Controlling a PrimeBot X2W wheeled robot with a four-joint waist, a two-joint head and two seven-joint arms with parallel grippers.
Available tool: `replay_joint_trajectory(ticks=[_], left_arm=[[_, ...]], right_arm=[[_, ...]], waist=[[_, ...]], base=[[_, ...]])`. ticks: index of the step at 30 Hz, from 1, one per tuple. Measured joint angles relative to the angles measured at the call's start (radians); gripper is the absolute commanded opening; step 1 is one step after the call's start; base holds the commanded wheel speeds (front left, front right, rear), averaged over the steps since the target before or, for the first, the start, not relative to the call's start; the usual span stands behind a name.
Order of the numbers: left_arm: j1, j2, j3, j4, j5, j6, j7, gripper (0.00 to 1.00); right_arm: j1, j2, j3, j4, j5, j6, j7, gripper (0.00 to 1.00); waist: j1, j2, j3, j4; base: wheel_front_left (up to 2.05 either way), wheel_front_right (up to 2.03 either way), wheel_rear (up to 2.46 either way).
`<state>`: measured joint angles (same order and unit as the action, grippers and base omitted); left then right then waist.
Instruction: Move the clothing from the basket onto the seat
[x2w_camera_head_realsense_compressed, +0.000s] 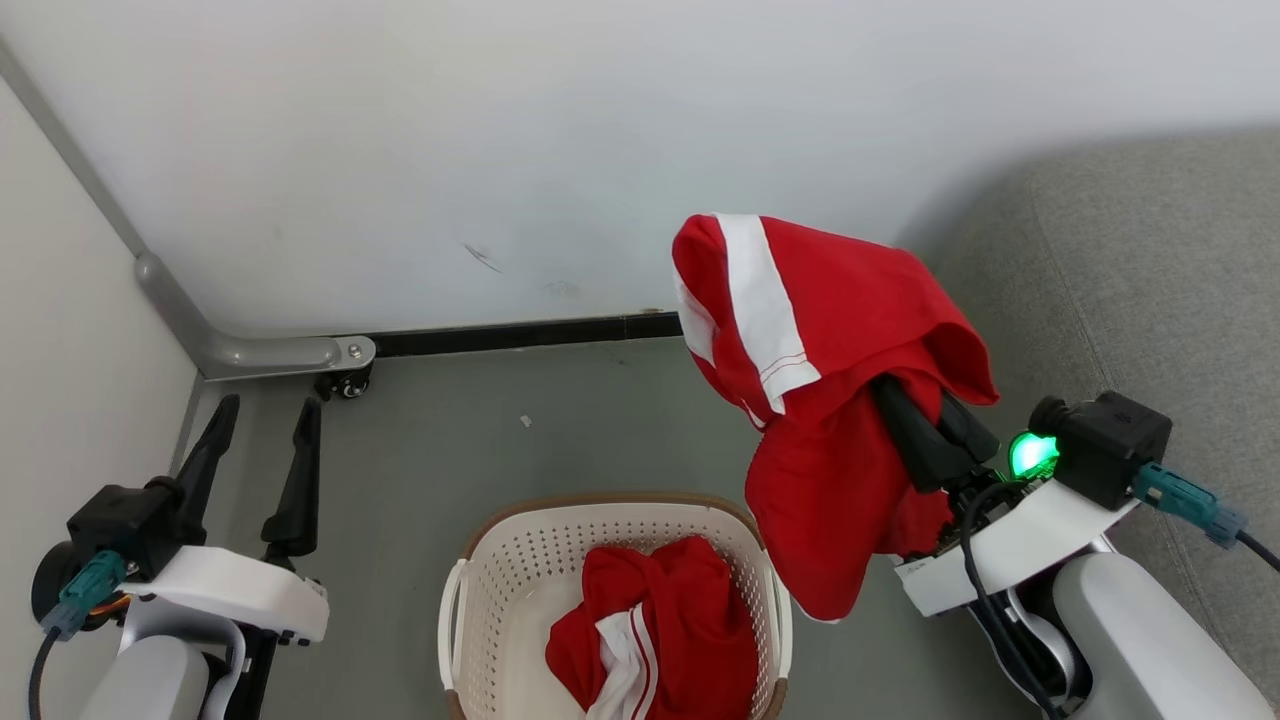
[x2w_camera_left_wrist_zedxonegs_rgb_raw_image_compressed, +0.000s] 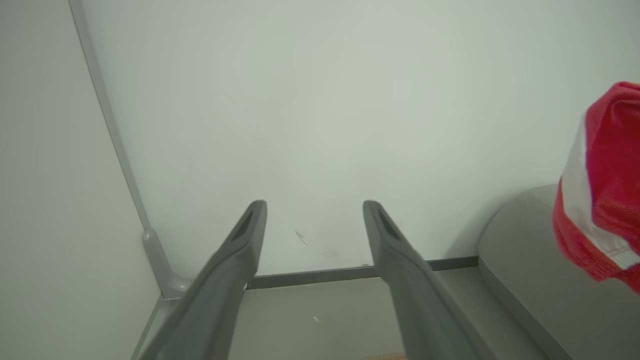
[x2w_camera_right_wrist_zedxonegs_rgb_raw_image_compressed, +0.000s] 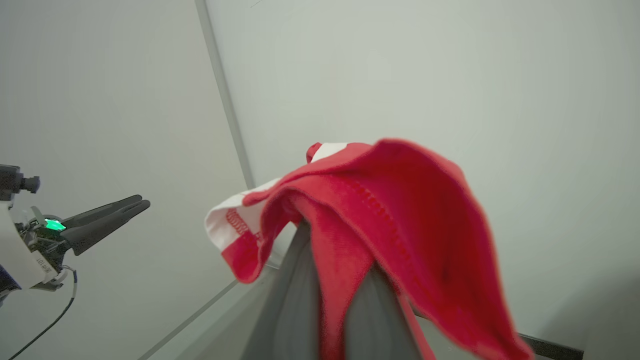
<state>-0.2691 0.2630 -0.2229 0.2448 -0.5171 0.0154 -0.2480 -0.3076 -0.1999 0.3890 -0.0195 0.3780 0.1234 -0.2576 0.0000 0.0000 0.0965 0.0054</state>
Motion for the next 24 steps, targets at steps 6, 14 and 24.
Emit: replay_joint_trajectory(ticks=[6, 14, 24], left_arm=[[0.04, 0.005, 0.044, 0.001, 0.0, 0.019, 0.0, 1.0], [0.096, 0.01, 0.094, -0.016, 0.004, 0.036, -0.001, 1.0], [0.109, -0.006, 0.114, -0.059, 0.022, 0.034, -0.001, 1.0]], right_arm=[[0.047, 0.009, -0.066, 0.001, -0.01, 0.0, 0.0, 0.0], [0.106, 0.034, -0.16, -0.007, -0.039, 0.0, 0.0, 0.0], [0.126, 0.047, -0.184, -0.018, -0.063, 0.0, 0.0, 0.0]], waist=[[0.0, 0.0, -0.006, -0.005], [0.0, 0.0, -0.012, -0.017], [0.0001, 0.0, -0.011, -0.032]], base=[[0.0, 0.0, 0.0], [0.0, 0.0, 0.0], [0.0, 0.0, 0.0]])
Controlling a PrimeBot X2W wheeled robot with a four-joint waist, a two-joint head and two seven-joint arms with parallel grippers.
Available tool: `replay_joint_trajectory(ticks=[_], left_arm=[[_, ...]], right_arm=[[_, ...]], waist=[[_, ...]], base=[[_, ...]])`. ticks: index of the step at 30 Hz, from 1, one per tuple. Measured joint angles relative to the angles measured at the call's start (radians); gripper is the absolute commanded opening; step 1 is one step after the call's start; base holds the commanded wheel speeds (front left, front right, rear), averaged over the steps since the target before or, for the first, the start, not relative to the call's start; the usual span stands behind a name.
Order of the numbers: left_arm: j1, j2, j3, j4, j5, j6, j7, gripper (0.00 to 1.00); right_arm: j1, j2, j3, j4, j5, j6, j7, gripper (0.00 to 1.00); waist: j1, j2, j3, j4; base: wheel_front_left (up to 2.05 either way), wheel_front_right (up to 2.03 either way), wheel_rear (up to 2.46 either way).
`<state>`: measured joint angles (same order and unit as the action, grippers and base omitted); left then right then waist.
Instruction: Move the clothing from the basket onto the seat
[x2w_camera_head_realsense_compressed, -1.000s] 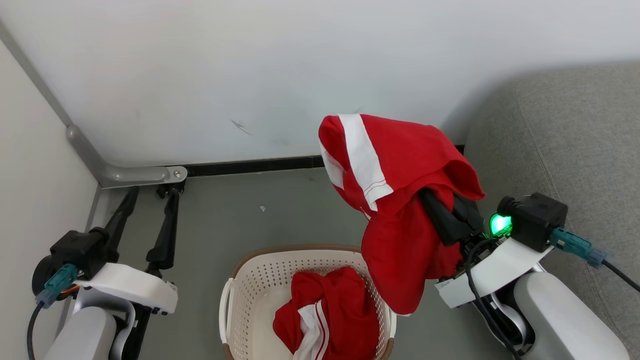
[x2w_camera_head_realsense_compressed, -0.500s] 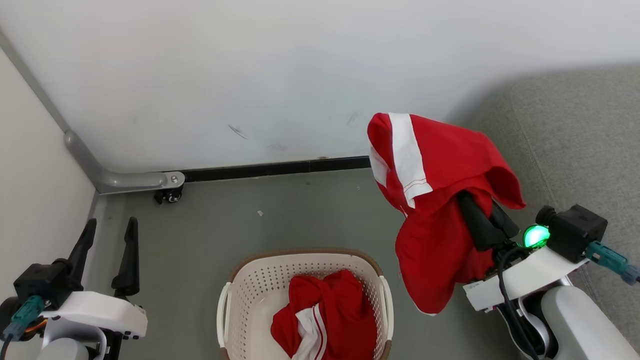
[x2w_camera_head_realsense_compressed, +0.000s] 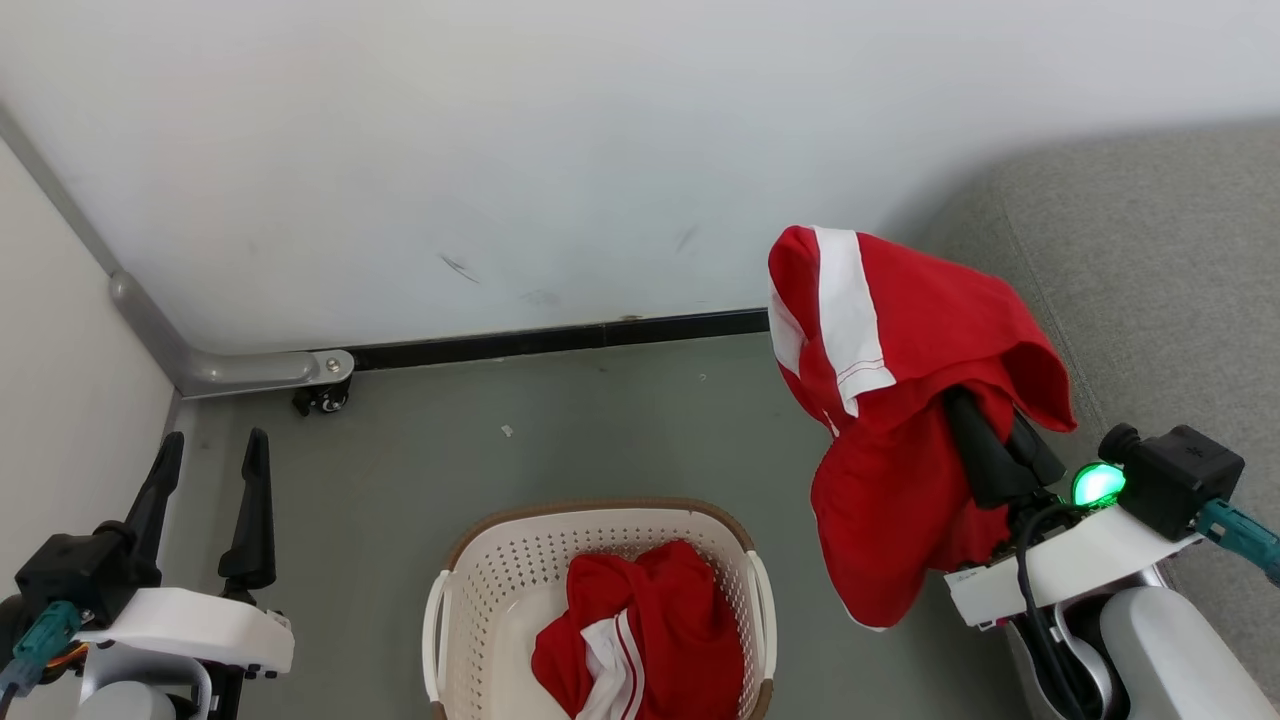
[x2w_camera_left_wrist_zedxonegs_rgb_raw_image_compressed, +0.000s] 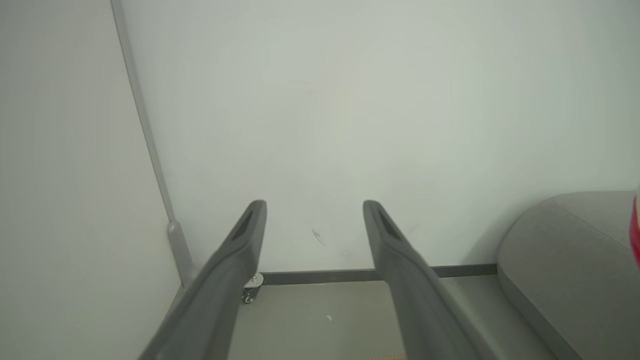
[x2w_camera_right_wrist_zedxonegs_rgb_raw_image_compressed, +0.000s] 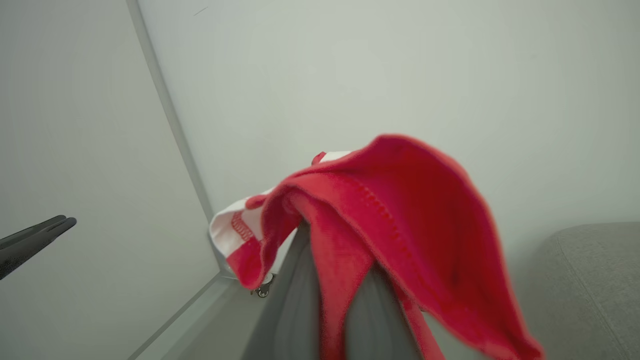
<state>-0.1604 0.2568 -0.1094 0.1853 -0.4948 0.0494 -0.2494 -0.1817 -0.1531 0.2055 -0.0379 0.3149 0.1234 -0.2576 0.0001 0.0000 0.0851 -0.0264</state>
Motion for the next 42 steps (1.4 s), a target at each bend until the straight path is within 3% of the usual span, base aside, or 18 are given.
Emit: replay_joint_trajectory(ticks=[22, 42], left_arm=[[-0.004, -0.007, -0.052, -0.022, 0.049, -0.068, 0.0, 1.0], [-0.043, -0.004, -0.048, -0.012, 0.067, -0.087, 0.0, 1.0]], right_arm=[[0.087, 0.049, -0.181, -0.091, -0.061, 0.0, 0.0, 0.0], [0.116, 0.083, -0.214, -0.124, -0.062, 0.0, 0.0, 0.0]], waist=[[0.0, 0.0, 0.027, -0.103], [0.0, 0.0, 0.065, -0.251]], base=[[0.0, 0.0, 0.0], [0.0, 0.0, 0.0]])
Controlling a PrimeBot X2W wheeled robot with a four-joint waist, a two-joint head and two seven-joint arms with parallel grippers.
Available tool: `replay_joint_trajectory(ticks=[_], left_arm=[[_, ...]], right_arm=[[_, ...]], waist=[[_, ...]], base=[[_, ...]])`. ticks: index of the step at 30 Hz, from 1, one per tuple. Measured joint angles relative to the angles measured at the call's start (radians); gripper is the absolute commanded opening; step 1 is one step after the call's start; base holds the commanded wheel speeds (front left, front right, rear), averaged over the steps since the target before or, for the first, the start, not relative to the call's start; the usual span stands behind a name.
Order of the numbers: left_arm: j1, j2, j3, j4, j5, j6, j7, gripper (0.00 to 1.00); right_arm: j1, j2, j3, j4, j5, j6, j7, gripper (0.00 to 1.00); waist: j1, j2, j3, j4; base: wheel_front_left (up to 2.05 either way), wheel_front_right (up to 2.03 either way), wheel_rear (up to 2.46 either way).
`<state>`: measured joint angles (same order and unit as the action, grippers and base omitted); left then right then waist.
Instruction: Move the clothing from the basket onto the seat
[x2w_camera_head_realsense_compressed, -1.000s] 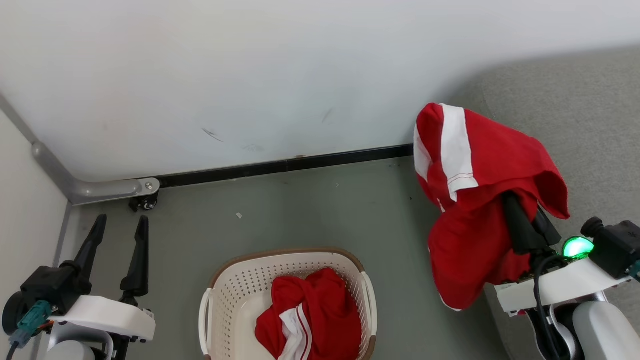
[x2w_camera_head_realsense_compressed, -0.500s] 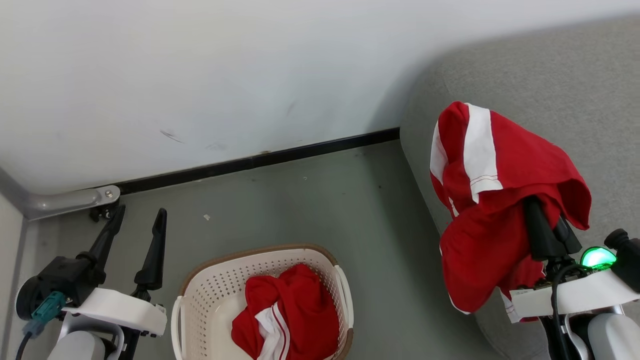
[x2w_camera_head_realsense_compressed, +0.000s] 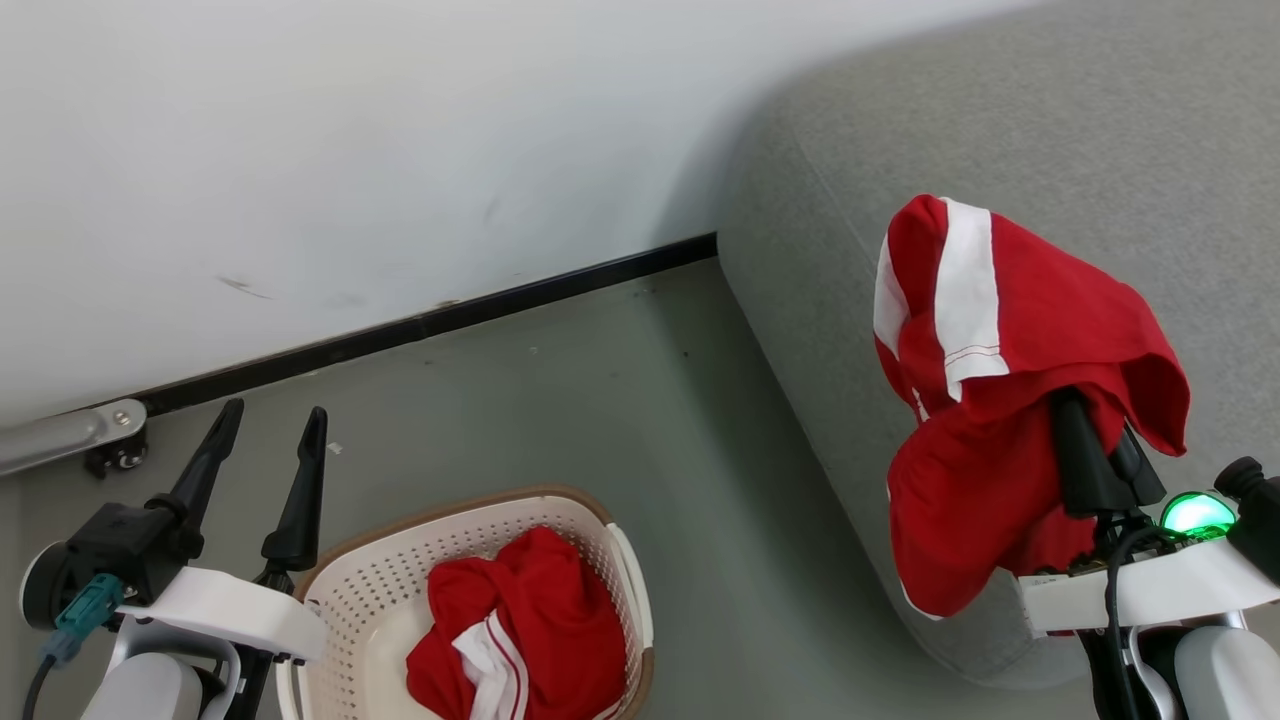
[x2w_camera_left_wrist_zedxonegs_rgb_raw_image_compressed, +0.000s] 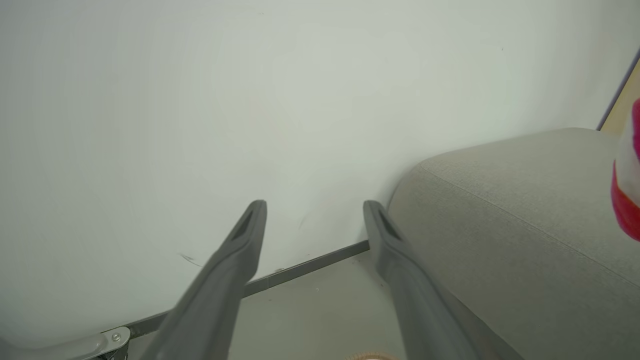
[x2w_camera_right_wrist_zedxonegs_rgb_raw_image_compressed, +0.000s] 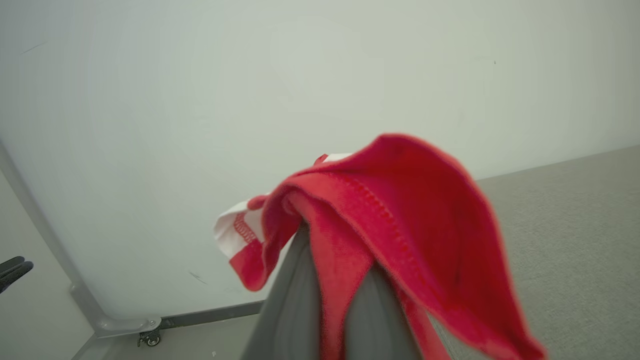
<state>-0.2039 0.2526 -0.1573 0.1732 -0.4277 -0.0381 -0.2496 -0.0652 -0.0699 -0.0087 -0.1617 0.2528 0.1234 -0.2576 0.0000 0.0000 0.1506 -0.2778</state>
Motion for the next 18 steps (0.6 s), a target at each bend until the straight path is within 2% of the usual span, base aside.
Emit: replay_joint_trajectory(ticks=[11, 18], left_arm=[[0.0, 0.007, 0.032, -0.004, 0.007, 0.0, 0.0, 1.0], [0.002, 0.011, 0.04, -0.014, 0.008, 0.0, -0.003, 1.0]], right_arm=[[0.0, 0.006, 0.025, 0.01, 0.003, 0.0, 0.0, 0.0], [-0.005, 0.012, 0.011, 0.026, 0.012, 0.0, 0.0, 0.0]], waist=[[0.0, 0.0, 0.018, -0.067], [0.0, 0.0, 0.037, -0.085]], base=[[0.0, 0.0, 0.0], [0.0, 0.0, 0.0]])
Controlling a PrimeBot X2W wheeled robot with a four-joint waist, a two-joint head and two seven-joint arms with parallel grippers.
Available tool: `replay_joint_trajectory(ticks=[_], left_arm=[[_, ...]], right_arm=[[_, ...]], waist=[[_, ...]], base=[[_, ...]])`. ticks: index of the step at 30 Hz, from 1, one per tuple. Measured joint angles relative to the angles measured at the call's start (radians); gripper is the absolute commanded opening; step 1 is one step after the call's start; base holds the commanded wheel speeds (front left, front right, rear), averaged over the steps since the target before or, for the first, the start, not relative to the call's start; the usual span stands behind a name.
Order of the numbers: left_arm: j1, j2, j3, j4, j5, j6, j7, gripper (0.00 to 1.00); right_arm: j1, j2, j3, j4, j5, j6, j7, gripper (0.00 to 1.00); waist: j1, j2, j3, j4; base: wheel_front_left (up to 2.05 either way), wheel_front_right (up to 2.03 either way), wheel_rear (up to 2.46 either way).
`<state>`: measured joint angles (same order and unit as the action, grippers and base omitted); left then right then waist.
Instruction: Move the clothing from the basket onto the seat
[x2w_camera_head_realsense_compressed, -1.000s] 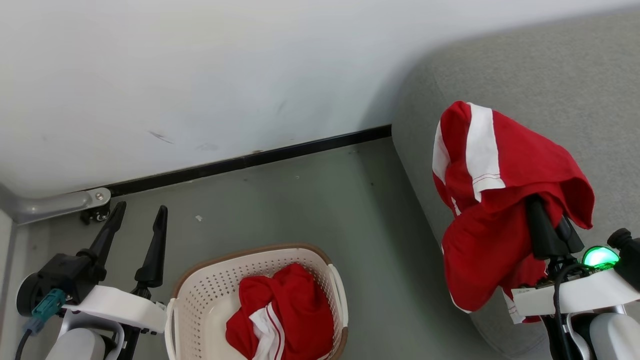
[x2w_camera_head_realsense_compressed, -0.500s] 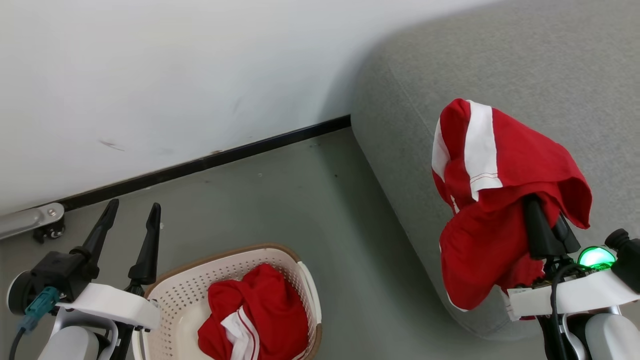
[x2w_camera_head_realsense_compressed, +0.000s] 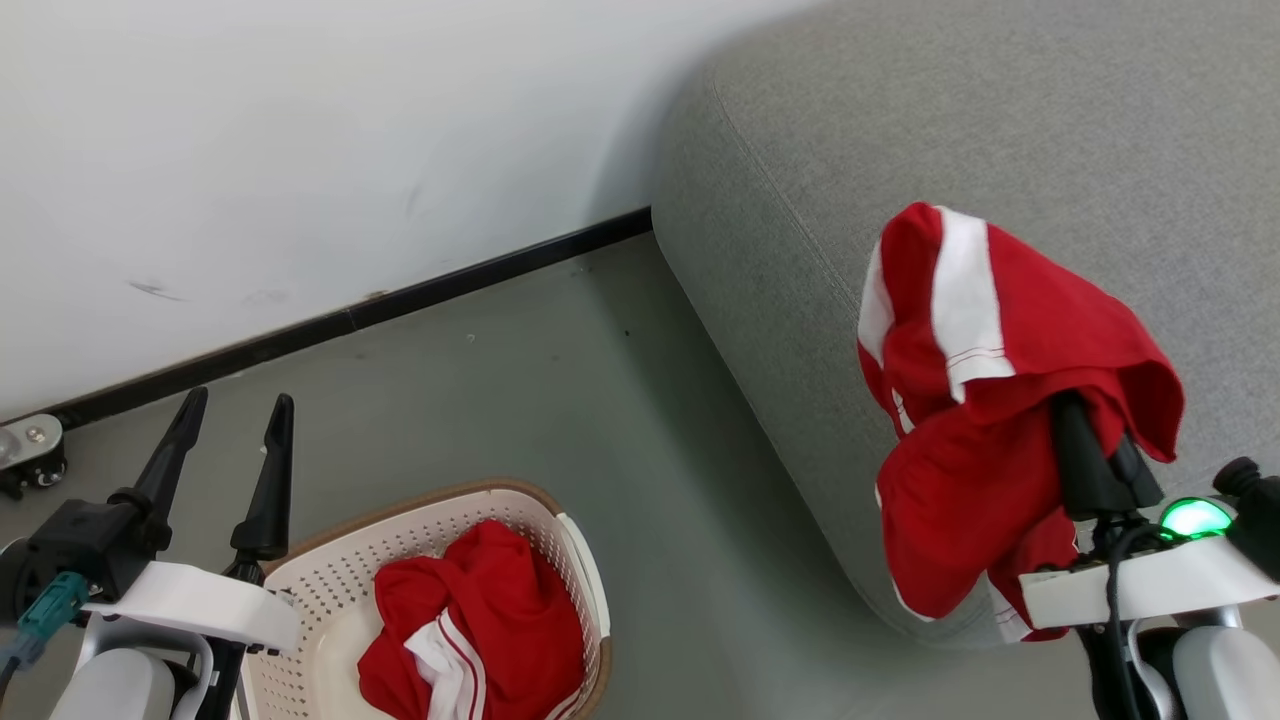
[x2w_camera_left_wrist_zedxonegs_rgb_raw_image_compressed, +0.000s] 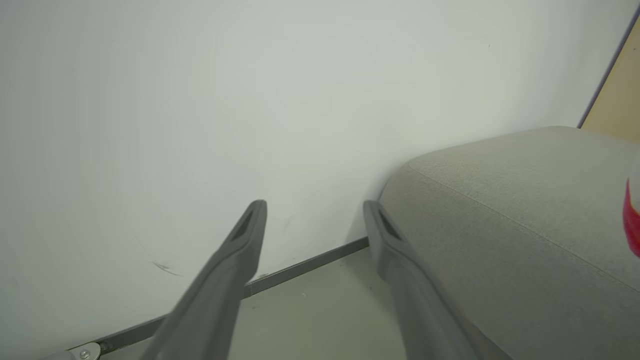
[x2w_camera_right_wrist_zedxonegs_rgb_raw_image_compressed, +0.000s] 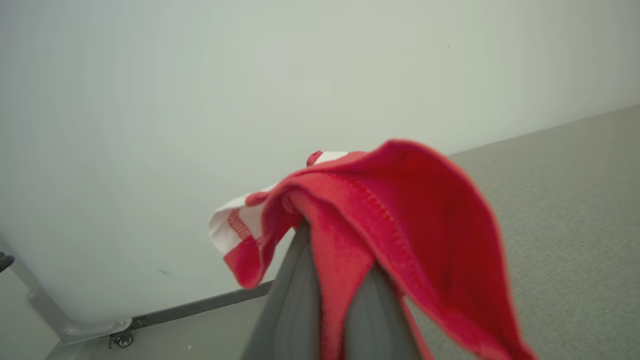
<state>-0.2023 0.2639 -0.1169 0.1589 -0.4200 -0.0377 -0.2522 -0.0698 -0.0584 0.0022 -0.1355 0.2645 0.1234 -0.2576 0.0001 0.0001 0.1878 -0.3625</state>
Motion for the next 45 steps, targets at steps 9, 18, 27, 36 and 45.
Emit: replay_joint_trajectory(ticks=[9, 18, 27, 36, 45], left_arm=[[0.006, 0.014, 0.007, -0.017, 0.001, 0.002, 0.0, 1.0], [0.01, 0.028, 0.011, -0.043, 0.012, 0.004, 0.0, 1.0], [0.026, 0.055, 0.027, -0.073, 0.018, 0.009, 0.006, 1.0], [0.026, 0.09, 0.036, -0.111, 0.026, 0.009, 0.033, 1.0], [0.025, 0.127, 0.046, -0.153, 0.036, 0.009, 0.067, 1.0]], right_arm=[[-0.084, 0.008, -0.072, 0.032, 0.007, 0.0, 0.0, 0.0], [-0.182, 0.012, -0.131, 0.11, 0.007, 0.0, 0.0, 0.0], [-0.321, -0.016, -0.219, 0.172, 0.001, 0.0, 0.0, 0.0], [-0.468, -0.065, -0.275, 0.245, 0.044, 0.0, 0.016, 0.0], [-0.615, -0.16, -0.349, 0.285, 0.032, 0.0, 0.054, 0.0]], waist=[[0.0, -0.0001, 0.043, -0.004], [0.0, 0.0, 0.105, 0.011], [0.0, 0.0, 0.172, 0.034], [0.0, 0.0, 0.245, 0.056], [0.0, 0.0, 0.32, 0.071]], base=[[0.0, 0.0, 0.0], [0.0, 0.0, 0.0], [0.0, 0.0, 0.0], [0.0, 0.0, 0.0], [0.0, 0.0, 0.0]])
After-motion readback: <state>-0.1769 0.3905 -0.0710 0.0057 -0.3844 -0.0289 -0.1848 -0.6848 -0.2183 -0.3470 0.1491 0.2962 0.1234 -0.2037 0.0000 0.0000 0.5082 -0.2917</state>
